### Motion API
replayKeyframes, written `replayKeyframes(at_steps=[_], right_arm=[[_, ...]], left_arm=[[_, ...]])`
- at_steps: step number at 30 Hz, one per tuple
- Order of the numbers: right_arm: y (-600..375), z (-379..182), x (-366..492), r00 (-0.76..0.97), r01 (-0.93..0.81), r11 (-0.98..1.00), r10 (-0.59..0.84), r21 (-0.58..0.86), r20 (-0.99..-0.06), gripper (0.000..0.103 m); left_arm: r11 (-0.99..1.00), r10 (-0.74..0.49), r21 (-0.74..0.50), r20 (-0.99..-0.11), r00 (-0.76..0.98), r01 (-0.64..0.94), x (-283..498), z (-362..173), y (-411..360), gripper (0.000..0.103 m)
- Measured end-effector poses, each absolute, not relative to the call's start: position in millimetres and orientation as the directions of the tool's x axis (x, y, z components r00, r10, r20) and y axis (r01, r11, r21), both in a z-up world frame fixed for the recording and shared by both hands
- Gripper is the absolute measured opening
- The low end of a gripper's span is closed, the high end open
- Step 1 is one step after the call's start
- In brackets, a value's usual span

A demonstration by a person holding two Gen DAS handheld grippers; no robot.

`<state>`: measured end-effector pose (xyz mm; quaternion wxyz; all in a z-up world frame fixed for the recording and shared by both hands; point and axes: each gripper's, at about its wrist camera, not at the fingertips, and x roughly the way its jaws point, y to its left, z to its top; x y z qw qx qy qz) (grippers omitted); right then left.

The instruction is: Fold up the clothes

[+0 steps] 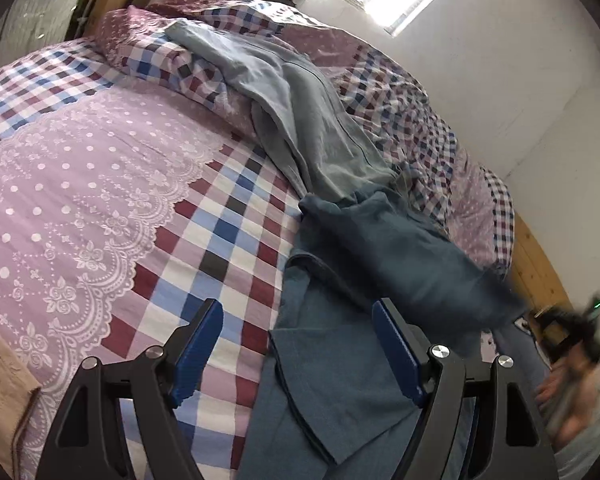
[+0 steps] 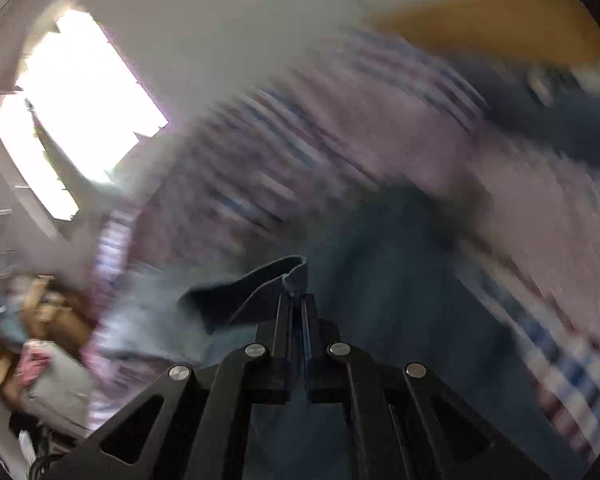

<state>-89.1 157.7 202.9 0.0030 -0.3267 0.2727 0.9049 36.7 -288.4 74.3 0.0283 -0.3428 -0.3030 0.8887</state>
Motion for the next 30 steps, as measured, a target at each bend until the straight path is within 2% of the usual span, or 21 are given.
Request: replayKeyframes(at_steps=[2,4,8,10,12,19,22,25,30], right_arm=[[187,148,-91,-0.713,-0.269,-0.854,-0.135,0.446,-0.688,0.002],[201,123,-90,-0.689,-0.272,-0.862,-0.136,0.428,-0.712,0.002],[203,109,-85,-0.663,-0.235,-0.902,-0.123,0.361,-0.739,0.008],[203,109,-79,-0.665,-0.211,-0.925,-0.102,0.317,-0.740,0.021],[204,111,-74,-0.674,-0.179,-0.941,-0.094,0.286,-0.733,0.046],[192,129,-83,-0.705,0.005,-0.987,-0.117,0.160,-0.700,0.050],[190,120,-100,-0.665,0.061,-0.987,-0.153,0.151,-0.731,0.050],[198,116,-89,-0.649,0.053,-0.975,-0.199,0.217,-0.735,0.051],[200,123,-27,-0.678,0.114,-0.944,-0.301,0.309,-0.670,0.051]], left_arm=[[-0.826,0.246,-0.541,-0.601,-0.761,0.160,36,74,-286,0.081],[-0.826,0.246,-0.540,-0.604,-0.758,0.163,36,72,-286,0.081],[-0.827,0.231,-0.532,-0.617,-0.752,0.183,31,66,-284,0.081],[-0.831,0.221,-0.523,-0.624,-0.750,0.190,31,65,-283,0.081],[-0.835,0.210,-0.514,-0.628,-0.750,0.197,31,64,-282,0.081],[-0.818,0.191,-0.529,-0.622,-0.760,0.227,31,60,-287,0.081],[-0.824,0.174,-0.510,-0.645,-0.744,0.249,30,57,-289,0.081],[-0.820,0.175,-0.510,-0.653,-0.737,0.258,31,55,-293,0.081],[-0.839,0.170,-0.484,-0.667,-0.725,0.249,37,55,-291,0.081]])
